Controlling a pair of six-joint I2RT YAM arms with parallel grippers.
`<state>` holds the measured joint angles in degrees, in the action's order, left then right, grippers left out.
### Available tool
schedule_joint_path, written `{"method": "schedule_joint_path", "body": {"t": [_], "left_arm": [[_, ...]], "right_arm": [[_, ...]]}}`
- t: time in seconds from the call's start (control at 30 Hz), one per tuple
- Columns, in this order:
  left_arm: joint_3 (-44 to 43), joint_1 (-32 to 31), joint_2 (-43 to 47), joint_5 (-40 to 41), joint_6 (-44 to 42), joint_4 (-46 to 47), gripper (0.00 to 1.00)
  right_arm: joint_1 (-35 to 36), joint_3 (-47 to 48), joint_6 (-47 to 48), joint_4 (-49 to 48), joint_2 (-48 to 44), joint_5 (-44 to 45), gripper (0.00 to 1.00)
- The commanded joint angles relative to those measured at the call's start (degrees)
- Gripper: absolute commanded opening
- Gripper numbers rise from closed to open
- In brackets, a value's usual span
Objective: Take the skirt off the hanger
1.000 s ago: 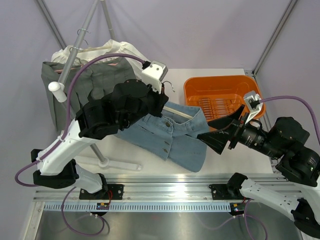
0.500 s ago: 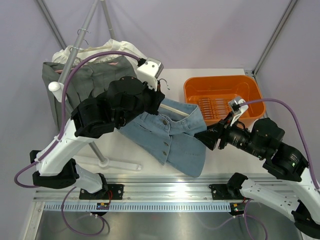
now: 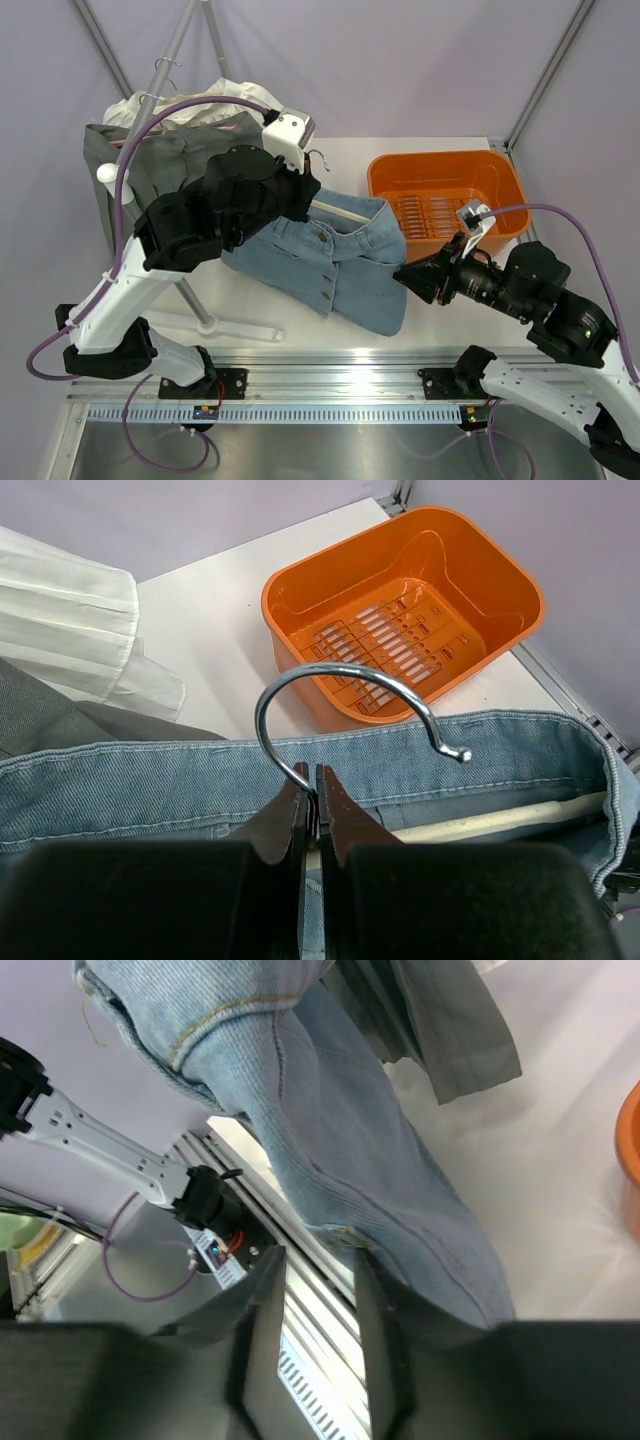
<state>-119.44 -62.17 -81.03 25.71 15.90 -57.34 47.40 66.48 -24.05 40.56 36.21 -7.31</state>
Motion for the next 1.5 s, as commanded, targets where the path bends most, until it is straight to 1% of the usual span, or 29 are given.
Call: {"method": "schedule_joint_path", "body": {"t": [0.0, 0.03, 0.07, 0.17, 0.2, 0.23, 0.27, 0.33, 0.37, 0.43, 0.5, 0.53, 0.63, 0.7, 0.73, 0.77, 0.87, 1.07, 1.3, 1.33, 1.37, 1.4, 1.43, 1.47], "left_arm": [[-3.1, 0.2, 2.5, -1.0, -0.2, 6.0, 0.00], [-3.1, 0.2, 2.5, -1.0, -0.3, 5.8, 0.00], [-3.2, 0.2, 2.5, -1.0, -0.3, 5.8, 0.00], [-3.2, 0.2, 2.8, -1.0, -0.3, 5.7, 0.00], [-3.2, 0.2, 2.9, -1.0, -0.4, 5.7, 0.00], [-3.2, 0.2, 2.9, -1.0, -0.4, 5.7, 0.00], [-3.2, 0.2, 2.9, -1.0, -0.4, 5.7, 0.00], [-3.1, 0.2, 2.8, -1.1, -0.4, 5.9, 0.00], [-3.1, 0.2, 2.8, -1.2, -0.3, 6.0, 0.00], [-3.1, 0.2, 2.8, -1.5, -0.2, 6.2, 0.00], [-3.1, 0.2, 2.7, -1.8, -0.1, 6.3, 0.00], [-3.1, 0.2, 2.8, -1.9, 0.0, 6.3, 0.00], [-3.0, 0.2, 2.9, -2.2, 0.0, 6.1, 0.00], [-3.0, 0.2, 3.2, -2.1, -0.3, 5.7, 0.00], [-3.0, 0.2, 3.3, -1.8, -0.3, 5.6, 0.00], [-3.0, 0.2, 3.6, -1.4, -0.4, 5.4, 0.00], [-2.5, 0.2, 4.1, -1.4, -0.5, 5.4, 0.00], [-2.3, 0.2, 4.3, -2.9, 0.2, 5.8, 0.00], [-2.3, 0.2, 4.4, -3.7, 0.4, 5.8, 0.00], [-2.3, 0.2, 4.5, -3.7, 0.4, 6.0, 0.00], [-2.3, 0.2, 4.5, -3.7, 0.4, 6.0, 0.00], [-2.4, 0.2, 4.5, -3.6, 0.3, 6.0, 0.00], [-2.3, 0.2, 4.4, -3.5, 0.2, 6.0, 0.00], [-2.3, 0.2, 4.4, -2.9, -0.3, 5.9, 0.00]], "right_arm": [[-0.4, 0.1, 0.5, -1.5, 1.7, -1.4, 0.46], [-0.4, 0.2, 0.5, -1.3, 1.7, -0.1, 0.61], [-0.4, 0.3, 0.9, -1.4, 1.8, 0.2, 0.67], [-0.4, 0.8, 1.9, -1.4, 2.4, 0.5, 0.73], [-0.4, 1.0, 2.1, -1.3, 2.8, 0.6, 0.79], [-0.4, 1.1, 2.2, -0.9, 3.2, 1.2, 0.80], [-0.4, 1.2, 2.5, -0.8, 3.5, 1.1, 0.79], [-0.4, 1.2, 2.6, -0.8, 4.7, 0.7, 0.75], [-0.4, 1.1, 2.3, -1.0, 5.1, 0.6, 0.72], [-0.4, 0.2, 2.2, -2.1, 6.0, 0.2, 0.63], [-0.4, -0.9, 1.9, -2.8, 6.4, 0.7, 0.56], [-0.4, -1.2, 1.7, -3.4, 6.4, 1.9, 0.51], [-0.4, -0.7, 1.9, -2.4, 6.6, 5.4, 0.45], [-0.4, -0.3, 2.3, -1.9, 4.9, 7.0, 0.48], [-0.4, -0.3, 2.4, -1.3, 4.1, 8.1, 0.53], [-0.4, -0.3, 2.7, -0.7, 2.5, 9.2, 0.62], [-0.4, 0.4, 3.9, 1.4, 1.0, 10.7, 0.70], [-0.4, -0.2, 4.6, 0.9, 2.5, 11.0, 0.73], [-0.4, -1.1, 5.3, -4.3, 6.1, 7.6, 0.72], [-0.4, -1.0, 5.3, -4.8, 6.9, 5.9, 0.67], [-0.4, -0.8, 5.4, -5.1, 7.4, 4.9, 0.59], [-0.4, -0.6, 5.4, -5.0, 7.8, 3.2, 0.48], [-0.4, -0.3, 5.0, -4.8, 8.1, 2.7, 0.28], [-0.4, 0.3, 4.6, -4.0, 8.2, 2.8, 0.00]]}}
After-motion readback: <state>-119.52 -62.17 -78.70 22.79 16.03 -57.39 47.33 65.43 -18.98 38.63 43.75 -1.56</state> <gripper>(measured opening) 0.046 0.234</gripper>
